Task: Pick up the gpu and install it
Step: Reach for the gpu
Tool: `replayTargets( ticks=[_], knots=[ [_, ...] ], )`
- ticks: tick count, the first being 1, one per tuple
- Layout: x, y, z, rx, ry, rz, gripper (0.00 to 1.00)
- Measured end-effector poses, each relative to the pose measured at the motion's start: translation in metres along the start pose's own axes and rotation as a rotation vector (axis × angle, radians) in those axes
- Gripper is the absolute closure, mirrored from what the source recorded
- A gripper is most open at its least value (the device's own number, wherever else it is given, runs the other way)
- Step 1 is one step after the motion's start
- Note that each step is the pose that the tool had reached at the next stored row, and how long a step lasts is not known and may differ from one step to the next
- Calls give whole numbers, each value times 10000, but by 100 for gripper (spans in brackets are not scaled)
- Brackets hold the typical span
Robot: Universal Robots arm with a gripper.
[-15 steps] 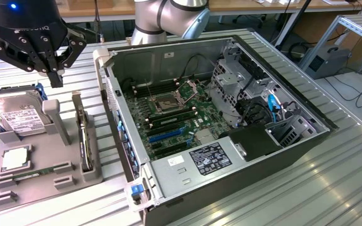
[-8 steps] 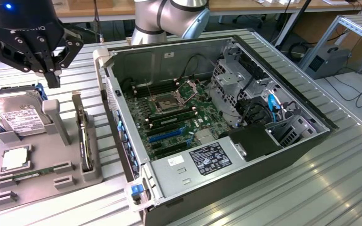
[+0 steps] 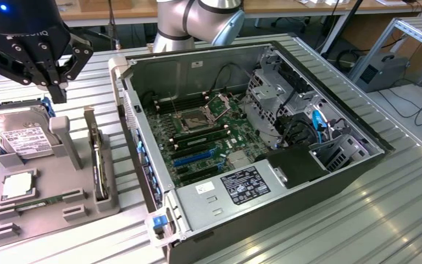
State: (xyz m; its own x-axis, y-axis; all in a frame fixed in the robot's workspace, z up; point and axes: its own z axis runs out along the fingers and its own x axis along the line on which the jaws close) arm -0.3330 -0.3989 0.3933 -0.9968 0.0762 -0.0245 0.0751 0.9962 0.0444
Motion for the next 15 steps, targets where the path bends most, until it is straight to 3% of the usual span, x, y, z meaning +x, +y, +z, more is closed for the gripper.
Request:
replayTargets(
  ticks=[15],
  knots=[
    [29, -19, -1, 0, 0, -1, 89]
  ],
)
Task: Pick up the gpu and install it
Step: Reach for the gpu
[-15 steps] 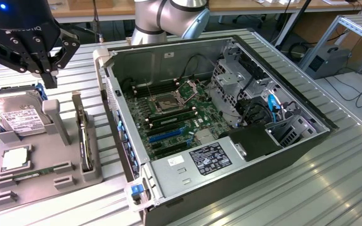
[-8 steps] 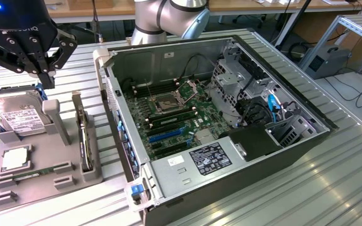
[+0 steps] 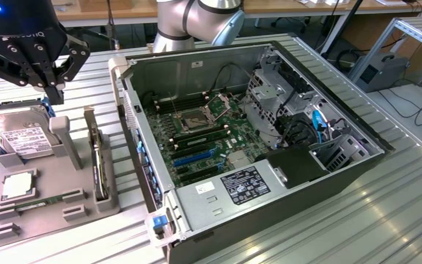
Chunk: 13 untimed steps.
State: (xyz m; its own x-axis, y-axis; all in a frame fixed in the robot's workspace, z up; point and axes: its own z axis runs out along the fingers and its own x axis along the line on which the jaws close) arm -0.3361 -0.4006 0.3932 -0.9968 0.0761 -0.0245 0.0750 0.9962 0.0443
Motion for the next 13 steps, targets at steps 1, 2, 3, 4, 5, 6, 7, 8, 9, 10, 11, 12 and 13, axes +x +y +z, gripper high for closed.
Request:
replayTargets(
  ticks=[1, 2, 3, 4, 5, 6, 7, 8, 9, 10, 11, 12, 13],
  knots=[
    [-1, -8, -1, 1, 1, 1, 89],
    [-1, -16, -1, 2, 1, 1, 89],
    [-2, -23, -1, 1, 1, 2, 89],
    [-2, -30, -2, 2, 1, 1, 89],
    [-3, -38, -2, 3, 1, 2, 89],
    [-4, -48, -2, 3, 1, 1, 89],
    [-4, -57, -3, 5, 1, 1, 89],
    [-5, -64, -3, 4, 0, 1, 89],
    [-6, -75, -3, 6, 0, 1, 89],
    [-6, -83, -4, 7, 1, 1, 89],
    [-7, -90, -4, 7, 0, 1, 89],
    [-8, -99, -4, 8, 0, 1, 89],
    [-8, -106, -4, 9, 0, 1, 89]
  ],
)
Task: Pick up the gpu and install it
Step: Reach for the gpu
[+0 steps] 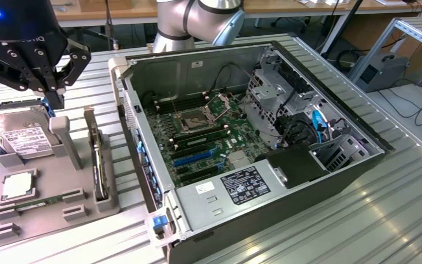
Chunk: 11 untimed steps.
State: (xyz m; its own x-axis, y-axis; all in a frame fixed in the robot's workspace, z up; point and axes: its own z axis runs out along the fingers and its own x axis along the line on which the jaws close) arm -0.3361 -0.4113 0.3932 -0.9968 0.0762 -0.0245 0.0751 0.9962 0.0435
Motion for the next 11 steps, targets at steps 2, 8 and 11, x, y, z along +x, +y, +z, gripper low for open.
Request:
replayTargets(
  ticks=[2, 8, 11],
  knots=[
    [-1, -14, -1, 2, 0, 0, 89],
    [-5, -69, -2, 5, -1, 0, 89],
    [-7, -88, -4, 8, 1, 0, 89]
  ],
)
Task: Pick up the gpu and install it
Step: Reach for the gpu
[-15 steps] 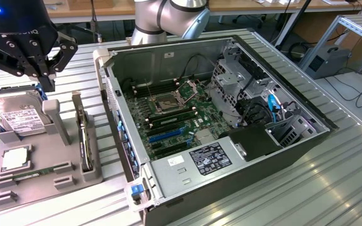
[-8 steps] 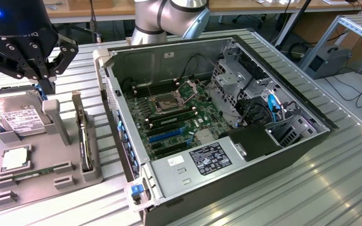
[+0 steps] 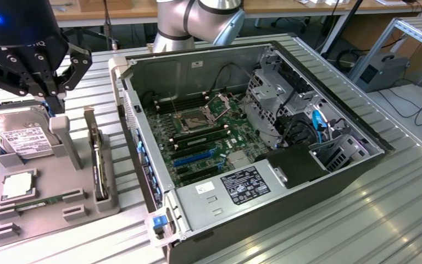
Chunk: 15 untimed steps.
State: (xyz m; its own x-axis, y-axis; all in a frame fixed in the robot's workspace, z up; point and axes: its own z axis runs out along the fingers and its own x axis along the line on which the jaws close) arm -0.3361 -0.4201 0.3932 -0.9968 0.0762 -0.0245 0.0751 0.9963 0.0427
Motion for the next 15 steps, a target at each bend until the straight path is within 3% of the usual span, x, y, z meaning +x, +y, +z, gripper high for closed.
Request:
replayTargets(
  ticks=[15],
  knots=[
    [-10, -123, -4, 10, -1, -1, 89]
  ],
)
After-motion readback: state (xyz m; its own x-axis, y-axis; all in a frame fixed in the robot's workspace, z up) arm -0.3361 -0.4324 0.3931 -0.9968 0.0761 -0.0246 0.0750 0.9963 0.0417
